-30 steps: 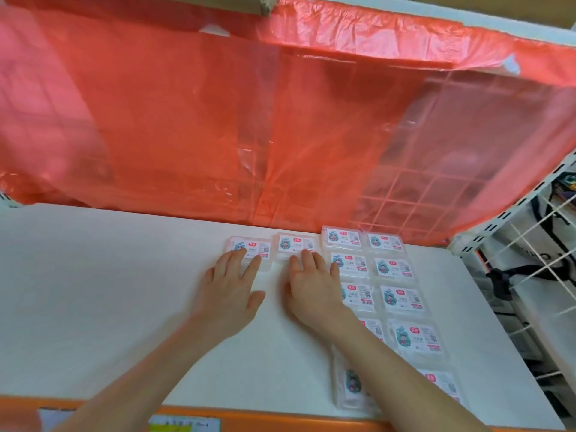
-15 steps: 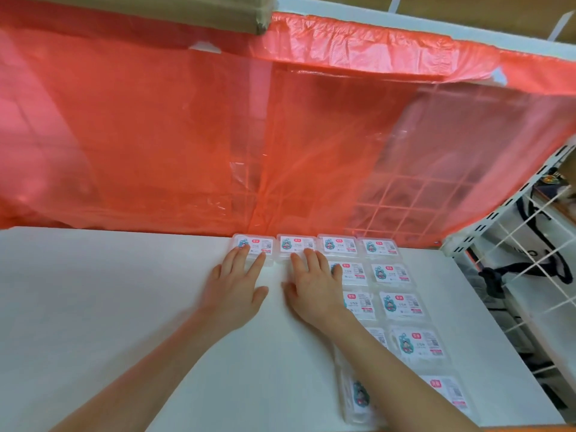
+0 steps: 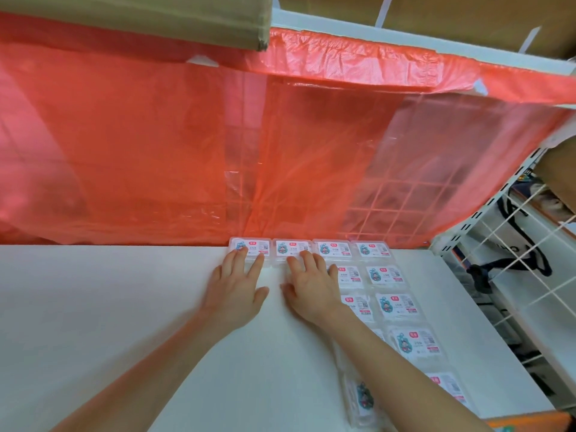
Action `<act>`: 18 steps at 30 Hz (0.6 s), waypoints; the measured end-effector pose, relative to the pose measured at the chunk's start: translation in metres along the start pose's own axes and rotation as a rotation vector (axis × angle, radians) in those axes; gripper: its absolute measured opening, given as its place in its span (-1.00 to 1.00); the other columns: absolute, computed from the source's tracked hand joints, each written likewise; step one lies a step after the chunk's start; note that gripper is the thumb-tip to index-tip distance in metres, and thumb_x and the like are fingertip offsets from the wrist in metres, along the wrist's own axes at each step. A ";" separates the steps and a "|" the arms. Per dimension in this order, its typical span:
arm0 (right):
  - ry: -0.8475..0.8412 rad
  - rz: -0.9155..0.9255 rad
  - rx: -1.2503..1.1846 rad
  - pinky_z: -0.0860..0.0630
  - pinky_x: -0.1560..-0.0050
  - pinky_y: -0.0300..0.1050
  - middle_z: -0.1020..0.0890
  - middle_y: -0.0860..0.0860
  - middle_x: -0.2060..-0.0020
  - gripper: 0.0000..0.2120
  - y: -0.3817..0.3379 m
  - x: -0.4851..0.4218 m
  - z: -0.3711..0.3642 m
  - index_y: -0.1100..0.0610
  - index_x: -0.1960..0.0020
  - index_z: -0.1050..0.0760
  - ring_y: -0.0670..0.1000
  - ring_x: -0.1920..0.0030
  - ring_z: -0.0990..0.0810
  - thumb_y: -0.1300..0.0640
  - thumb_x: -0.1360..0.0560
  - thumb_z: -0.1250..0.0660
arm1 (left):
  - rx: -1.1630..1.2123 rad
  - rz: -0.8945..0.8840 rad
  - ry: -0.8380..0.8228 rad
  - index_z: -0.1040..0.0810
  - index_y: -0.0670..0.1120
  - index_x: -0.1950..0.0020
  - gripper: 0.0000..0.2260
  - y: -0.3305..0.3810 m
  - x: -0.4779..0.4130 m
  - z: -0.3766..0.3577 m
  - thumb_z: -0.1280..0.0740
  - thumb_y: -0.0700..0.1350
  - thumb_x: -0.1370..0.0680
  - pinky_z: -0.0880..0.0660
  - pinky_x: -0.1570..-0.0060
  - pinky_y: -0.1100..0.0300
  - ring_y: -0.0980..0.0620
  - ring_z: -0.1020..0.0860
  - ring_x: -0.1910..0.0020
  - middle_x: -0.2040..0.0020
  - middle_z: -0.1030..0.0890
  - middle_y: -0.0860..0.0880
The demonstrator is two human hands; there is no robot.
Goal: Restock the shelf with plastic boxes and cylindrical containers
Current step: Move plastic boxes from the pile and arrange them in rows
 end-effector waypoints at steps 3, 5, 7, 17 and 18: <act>-0.002 -0.004 -0.002 -0.11 -0.32 0.21 -0.18 0.08 -0.40 -0.54 0.000 -0.002 0.000 0.09 -0.40 -0.15 0.12 -0.41 -0.11 -0.02 -0.55 -0.12 | -0.001 -0.004 0.000 0.02 0.04 -0.52 -0.42 0.000 -0.001 0.002 -0.08 0.17 -0.56 -0.07 -0.37 0.06 -0.05 0.06 -0.48 -0.52 0.03 -0.10; -0.001 -0.003 -0.001 -0.10 -0.33 0.22 -0.18 0.08 -0.40 -0.54 0.000 -0.003 0.000 0.10 -0.40 -0.15 0.12 -0.41 -0.11 -0.02 -0.55 -0.12 | -0.001 -0.008 -0.002 0.01 0.05 -0.52 -0.42 0.000 -0.002 0.004 -0.08 0.17 -0.56 -0.07 -0.36 0.06 -0.05 0.06 -0.48 -0.52 0.02 -0.10; 0.002 0.000 -0.004 -0.10 -0.33 0.22 -0.19 0.07 -0.39 -0.54 0.000 -0.003 0.000 0.10 -0.40 -0.15 0.12 -0.41 -0.11 -0.02 -0.55 -0.12 | -0.007 -0.011 -0.003 0.00 0.05 -0.52 -0.43 -0.001 -0.002 0.005 -0.08 0.17 -0.56 -0.07 -0.36 0.06 -0.06 0.04 -0.47 -0.52 0.00 -0.09; -0.013 0.011 -0.025 -0.08 -0.34 0.22 -0.20 0.07 -0.38 -0.54 0.001 -0.005 0.001 0.10 -0.39 -0.17 0.12 -0.40 -0.11 -0.04 -0.55 -0.12 | 0.016 -0.023 -0.070 -0.07 0.05 -0.50 -0.46 -0.003 -0.008 0.019 -0.11 0.15 -0.57 -0.10 -0.35 0.08 -0.05 -0.01 -0.45 -0.49 -0.04 -0.05; -0.014 0.016 -0.027 -0.08 -0.34 0.22 -0.20 0.07 -0.38 -0.54 0.001 -0.005 0.002 0.09 -0.39 -0.17 0.11 -0.40 -0.11 -0.04 -0.55 -0.12 | 0.025 -0.021 -0.086 -0.06 0.05 -0.51 -0.45 -0.002 -0.008 0.020 -0.12 0.15 -0.56 -0.09 -0.35 0.08 -0.05 0.01 -0.45 -0.50 -0.03 -0.05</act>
Point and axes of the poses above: each hand's wrist, its own x-axis away from the middle knuckle, its own z-axis out of the back of the hand, y = z × x, the point moved 3 cm from there along -x, towards the middle knuckle
